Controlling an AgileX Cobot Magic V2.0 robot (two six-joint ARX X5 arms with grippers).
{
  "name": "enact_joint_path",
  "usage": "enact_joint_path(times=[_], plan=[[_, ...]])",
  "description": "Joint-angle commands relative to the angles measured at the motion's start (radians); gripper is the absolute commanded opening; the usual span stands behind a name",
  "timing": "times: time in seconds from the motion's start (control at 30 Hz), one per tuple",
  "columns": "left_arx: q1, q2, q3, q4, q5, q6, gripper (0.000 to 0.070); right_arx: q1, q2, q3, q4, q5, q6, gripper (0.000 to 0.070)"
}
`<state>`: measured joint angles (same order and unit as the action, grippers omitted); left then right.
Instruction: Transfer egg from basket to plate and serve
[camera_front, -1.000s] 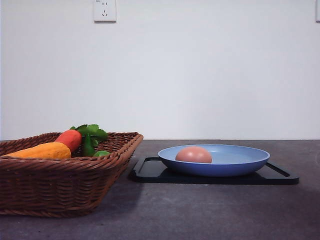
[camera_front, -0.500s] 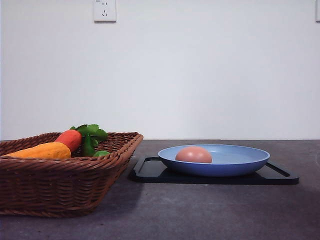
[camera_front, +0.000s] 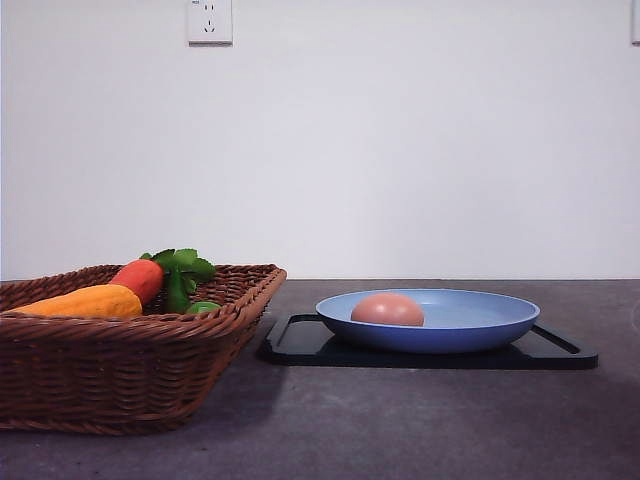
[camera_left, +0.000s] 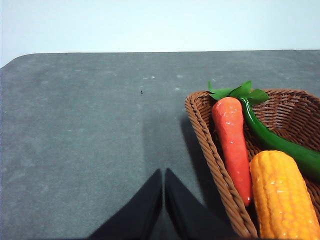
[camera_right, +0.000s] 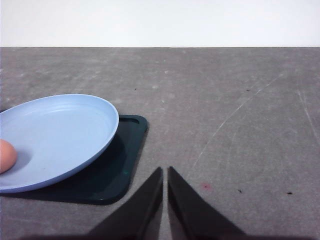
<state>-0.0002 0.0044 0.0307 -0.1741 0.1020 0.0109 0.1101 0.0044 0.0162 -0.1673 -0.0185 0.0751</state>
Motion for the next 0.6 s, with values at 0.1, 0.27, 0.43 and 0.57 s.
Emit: enact_joint_path(times=[0.1,0.27,0.43,0.57], plan=[[0.002,-0.002,-0.028,-0.004,-0.002,-0.004,0.0,0.0,-0.001,-0.006,0.011,0.0,0.008,0.0],[0.002,-0.002,-0.028,-0.004,-0.002,-0.004,0.0,0.0,-0.001,-0.006,0.011,0.0,0.008,0.0],[0.002,-0.002,-0.028,-0.004,-0.002,-0.004,0.0,0.0,-0.001,-0.006,0.011,0.0,0.008,0.0],[0.002,-0.002,-0.028,-0.004,-0.002,-0.004,0.0,0.0,-0.001,-0.006,0.011,0.0,0.008,0.0]])
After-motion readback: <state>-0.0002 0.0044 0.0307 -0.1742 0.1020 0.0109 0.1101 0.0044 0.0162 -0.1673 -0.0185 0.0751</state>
